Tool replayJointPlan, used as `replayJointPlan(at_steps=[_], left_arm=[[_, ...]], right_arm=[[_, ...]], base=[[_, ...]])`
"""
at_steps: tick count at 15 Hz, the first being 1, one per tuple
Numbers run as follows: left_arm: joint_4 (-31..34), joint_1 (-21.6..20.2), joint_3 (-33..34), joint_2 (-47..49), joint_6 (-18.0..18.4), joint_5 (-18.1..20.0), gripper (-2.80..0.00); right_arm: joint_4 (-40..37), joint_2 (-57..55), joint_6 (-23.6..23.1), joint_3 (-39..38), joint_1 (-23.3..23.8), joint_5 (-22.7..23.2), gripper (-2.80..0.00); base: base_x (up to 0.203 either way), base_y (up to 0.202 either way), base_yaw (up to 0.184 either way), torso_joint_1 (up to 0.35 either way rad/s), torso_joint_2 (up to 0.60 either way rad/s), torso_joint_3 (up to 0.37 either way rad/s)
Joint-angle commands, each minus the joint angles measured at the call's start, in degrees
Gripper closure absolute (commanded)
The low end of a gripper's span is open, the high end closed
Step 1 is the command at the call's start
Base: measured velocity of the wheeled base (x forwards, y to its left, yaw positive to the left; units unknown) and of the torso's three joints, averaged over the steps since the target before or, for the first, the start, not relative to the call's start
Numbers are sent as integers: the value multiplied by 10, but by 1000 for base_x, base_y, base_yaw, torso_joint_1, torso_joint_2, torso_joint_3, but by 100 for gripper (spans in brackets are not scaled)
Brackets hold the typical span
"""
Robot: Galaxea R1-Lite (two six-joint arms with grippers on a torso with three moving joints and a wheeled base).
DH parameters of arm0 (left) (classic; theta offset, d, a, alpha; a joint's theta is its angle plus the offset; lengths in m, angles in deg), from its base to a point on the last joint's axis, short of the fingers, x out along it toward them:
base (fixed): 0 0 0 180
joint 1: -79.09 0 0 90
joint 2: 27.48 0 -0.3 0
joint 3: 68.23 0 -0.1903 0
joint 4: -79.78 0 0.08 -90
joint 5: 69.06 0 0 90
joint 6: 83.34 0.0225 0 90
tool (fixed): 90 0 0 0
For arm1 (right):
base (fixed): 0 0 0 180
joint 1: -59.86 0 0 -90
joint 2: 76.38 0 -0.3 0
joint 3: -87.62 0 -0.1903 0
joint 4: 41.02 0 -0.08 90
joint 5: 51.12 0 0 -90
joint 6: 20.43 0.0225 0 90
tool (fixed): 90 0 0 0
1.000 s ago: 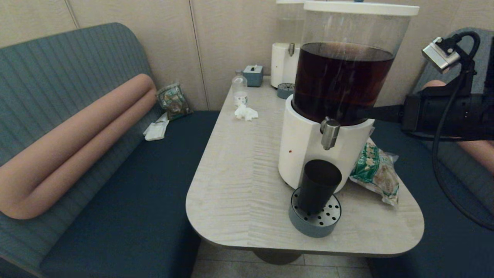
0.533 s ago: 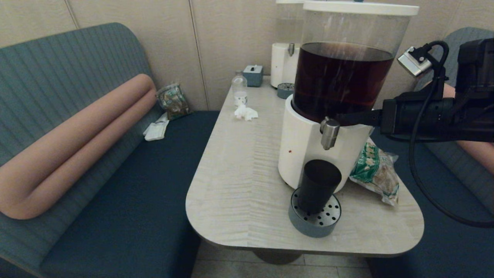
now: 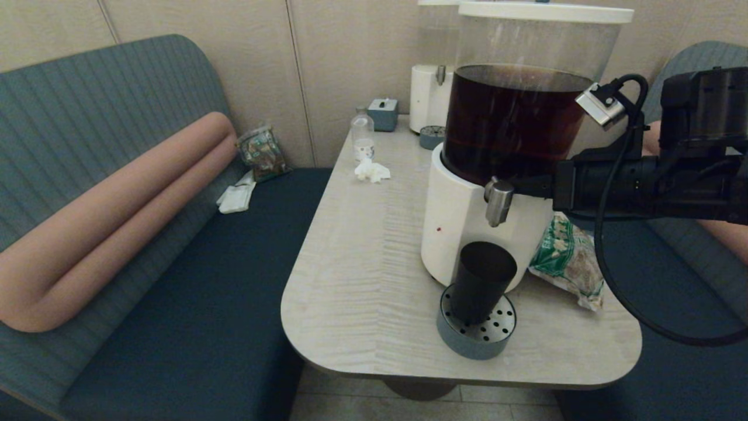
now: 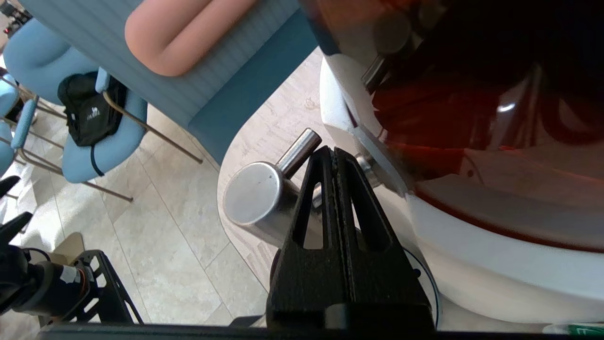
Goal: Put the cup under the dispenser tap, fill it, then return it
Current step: Turn on the faucet
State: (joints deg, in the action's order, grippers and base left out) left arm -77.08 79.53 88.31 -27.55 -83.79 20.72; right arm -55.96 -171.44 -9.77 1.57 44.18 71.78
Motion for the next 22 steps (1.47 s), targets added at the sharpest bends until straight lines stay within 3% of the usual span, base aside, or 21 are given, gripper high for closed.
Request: replayJointPlan(at_steps=[1, 22], left_arm=[[0, 0, 0, 1, 0, 0, -280], [0, 0, 0, 1, 0, 0, -280]], right_arm=[[1, -6, 1, 8, -4, 2, 0], [2, -16, -3, 20, -29, -4, 0]], base=[[0, 0, 0, 0, 0, 0], [0, 0, 0, 0, 0, 0]])
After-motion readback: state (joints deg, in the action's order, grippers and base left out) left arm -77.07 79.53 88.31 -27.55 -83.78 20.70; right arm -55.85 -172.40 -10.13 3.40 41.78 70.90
